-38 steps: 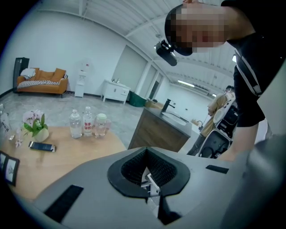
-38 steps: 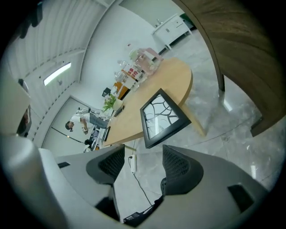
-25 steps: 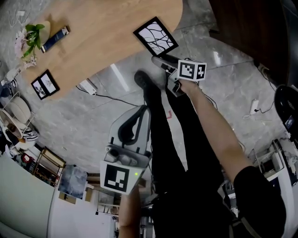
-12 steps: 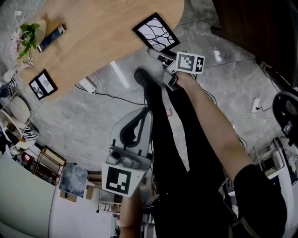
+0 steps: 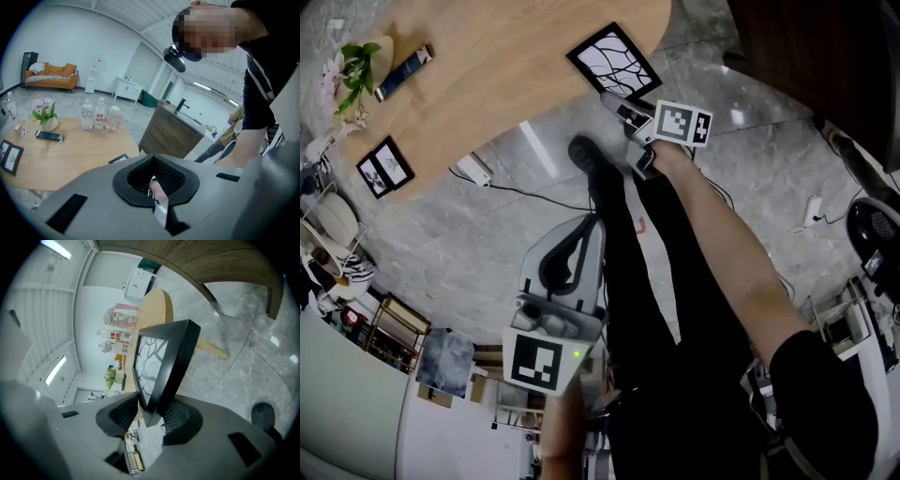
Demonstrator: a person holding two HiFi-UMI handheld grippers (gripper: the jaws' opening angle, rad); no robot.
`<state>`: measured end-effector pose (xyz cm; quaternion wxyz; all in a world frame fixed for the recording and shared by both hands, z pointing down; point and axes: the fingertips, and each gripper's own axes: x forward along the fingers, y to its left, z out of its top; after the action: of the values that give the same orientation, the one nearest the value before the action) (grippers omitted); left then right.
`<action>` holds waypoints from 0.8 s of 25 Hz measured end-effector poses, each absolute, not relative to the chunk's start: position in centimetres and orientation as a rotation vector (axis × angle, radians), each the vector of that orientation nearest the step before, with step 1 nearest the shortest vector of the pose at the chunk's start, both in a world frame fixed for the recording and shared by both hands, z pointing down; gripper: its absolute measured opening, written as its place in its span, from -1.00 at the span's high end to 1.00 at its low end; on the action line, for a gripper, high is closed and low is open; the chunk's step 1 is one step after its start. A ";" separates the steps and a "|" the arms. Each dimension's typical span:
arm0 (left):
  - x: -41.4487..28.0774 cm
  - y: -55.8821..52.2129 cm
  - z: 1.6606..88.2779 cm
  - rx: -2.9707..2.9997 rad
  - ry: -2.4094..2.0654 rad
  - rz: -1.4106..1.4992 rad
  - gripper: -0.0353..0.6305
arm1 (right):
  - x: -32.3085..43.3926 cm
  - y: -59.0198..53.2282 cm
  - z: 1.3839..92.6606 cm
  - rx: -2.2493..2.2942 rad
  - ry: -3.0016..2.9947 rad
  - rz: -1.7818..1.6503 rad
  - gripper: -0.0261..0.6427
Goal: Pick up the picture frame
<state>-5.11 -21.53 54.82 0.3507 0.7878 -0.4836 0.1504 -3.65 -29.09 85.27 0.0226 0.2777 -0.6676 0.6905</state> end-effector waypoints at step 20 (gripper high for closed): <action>-4.9 -20.9 50.4 2.074 -1.307 0.380 0.86 | -3.2 -29.3 80.7 0.828 -2.112 2.138 0.71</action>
<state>-4.88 -20.89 50.44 0.3245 0.7908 -0.4983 0.1449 -3.17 -29.29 80.75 0.0125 0.2656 -0.6775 0.6858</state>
